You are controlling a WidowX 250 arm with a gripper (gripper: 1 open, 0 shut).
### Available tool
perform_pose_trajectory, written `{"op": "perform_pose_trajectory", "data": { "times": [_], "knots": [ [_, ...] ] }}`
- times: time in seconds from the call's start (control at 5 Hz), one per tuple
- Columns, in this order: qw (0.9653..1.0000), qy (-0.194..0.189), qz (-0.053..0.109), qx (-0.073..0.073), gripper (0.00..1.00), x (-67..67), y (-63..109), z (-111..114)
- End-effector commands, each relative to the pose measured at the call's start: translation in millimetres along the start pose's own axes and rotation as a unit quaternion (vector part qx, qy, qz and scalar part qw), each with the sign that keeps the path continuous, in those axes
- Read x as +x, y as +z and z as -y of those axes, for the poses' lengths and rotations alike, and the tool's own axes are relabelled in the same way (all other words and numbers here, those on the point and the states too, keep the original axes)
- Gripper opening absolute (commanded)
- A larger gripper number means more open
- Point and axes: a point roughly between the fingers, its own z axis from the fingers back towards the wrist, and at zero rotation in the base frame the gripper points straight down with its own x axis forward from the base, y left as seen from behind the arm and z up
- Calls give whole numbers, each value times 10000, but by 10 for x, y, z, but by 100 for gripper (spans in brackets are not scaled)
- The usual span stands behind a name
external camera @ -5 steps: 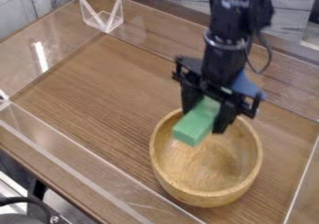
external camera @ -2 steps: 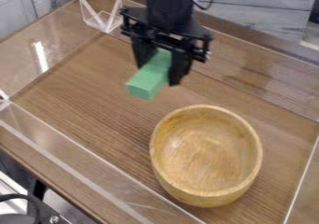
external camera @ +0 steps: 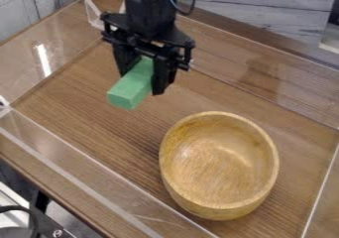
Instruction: Remove the green block from inside the brown bowl and put it on the table
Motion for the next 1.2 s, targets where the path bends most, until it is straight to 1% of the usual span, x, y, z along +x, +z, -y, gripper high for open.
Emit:
{"op": "perform_pose_trajectory", "data": {
  "times": [0.0, 1.0],
  "knots": [
    [9987, 35, 493, 82, 0, 4, 159, -57],
    [9992, -38, 386, 96, 0, -19, -41, -59]
  ]
}}
